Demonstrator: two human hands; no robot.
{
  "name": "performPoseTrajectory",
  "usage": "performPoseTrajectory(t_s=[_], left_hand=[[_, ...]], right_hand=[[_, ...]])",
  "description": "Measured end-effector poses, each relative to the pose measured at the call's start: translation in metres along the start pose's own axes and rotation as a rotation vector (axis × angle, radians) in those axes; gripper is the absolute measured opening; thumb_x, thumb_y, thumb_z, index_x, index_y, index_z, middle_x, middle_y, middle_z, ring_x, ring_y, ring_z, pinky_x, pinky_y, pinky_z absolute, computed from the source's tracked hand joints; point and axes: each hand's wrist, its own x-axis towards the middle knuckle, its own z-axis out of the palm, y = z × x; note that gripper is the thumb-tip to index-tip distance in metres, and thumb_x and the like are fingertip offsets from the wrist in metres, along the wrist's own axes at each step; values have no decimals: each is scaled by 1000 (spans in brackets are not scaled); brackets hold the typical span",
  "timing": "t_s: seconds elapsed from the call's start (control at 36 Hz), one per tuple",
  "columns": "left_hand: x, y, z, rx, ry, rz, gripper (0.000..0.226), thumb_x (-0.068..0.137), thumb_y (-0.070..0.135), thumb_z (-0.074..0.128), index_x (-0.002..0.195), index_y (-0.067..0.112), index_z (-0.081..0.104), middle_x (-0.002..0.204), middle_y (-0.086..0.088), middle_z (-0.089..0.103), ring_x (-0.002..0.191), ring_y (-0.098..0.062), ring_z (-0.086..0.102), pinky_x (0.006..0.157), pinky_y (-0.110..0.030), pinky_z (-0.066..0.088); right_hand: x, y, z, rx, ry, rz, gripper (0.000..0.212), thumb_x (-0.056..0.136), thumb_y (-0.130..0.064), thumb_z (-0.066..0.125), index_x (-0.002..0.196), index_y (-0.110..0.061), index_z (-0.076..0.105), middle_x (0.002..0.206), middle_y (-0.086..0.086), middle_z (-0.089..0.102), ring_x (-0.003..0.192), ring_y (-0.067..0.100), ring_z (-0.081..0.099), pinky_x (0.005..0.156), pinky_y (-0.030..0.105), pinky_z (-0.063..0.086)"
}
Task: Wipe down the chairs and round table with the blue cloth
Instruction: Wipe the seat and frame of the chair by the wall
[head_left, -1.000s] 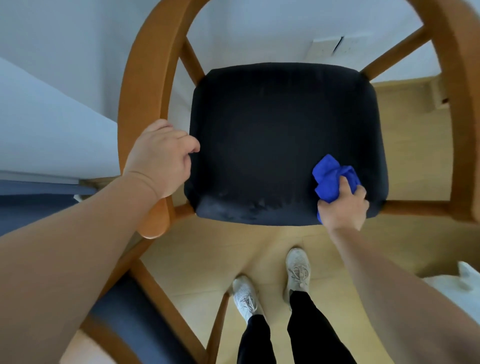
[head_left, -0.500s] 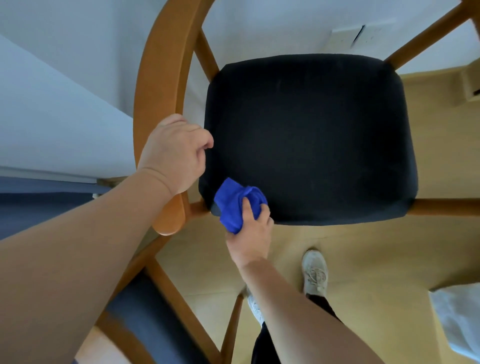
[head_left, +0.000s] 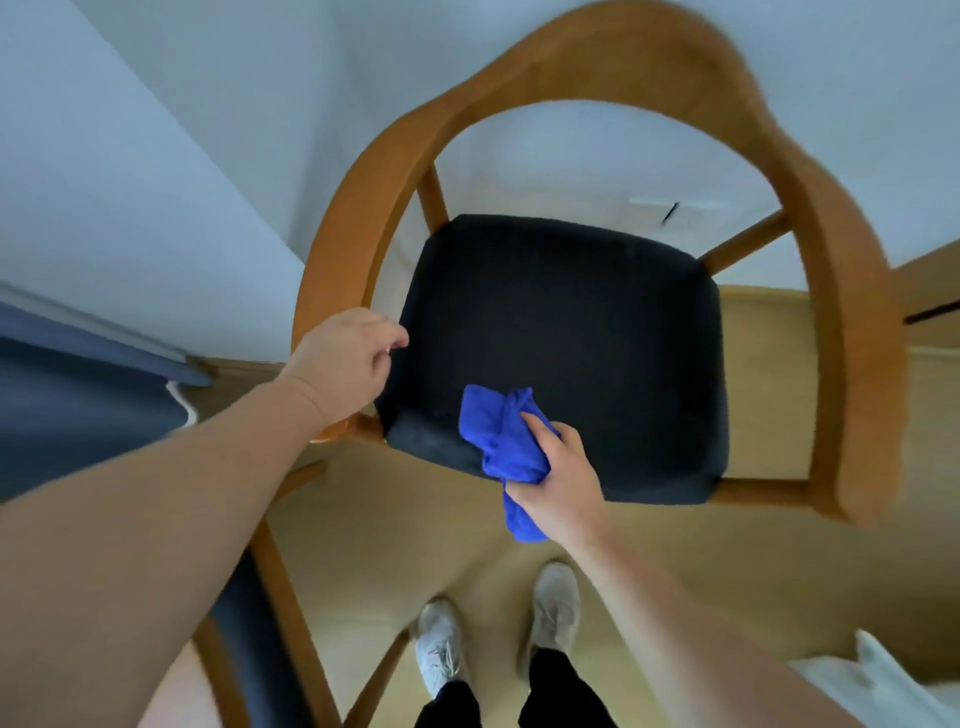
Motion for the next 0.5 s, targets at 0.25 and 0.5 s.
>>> performPoseTrajectory(t_s=[0.25,0.5], left_hand=[[-150,61,-69,-95,38,-262,32,86,5,55,115,17,63,109,3,63,102,-13,57,92,-26,43],[-243,97,-110,-153,164,-420,34,84,3,53,113,16,65,108,3,64,102,-17,58,88,-25,44]], right_hand=[[-41,-77,-95,5,-75,-116,62,75,-20,70,131,-36,49,119,-5,44,96,8,56,83,23,42],[-72,-162,-114,-143,-168,-276,57,79,-23,68,129,-36,47,117,-1,42,92,18,58,80,29,45]])
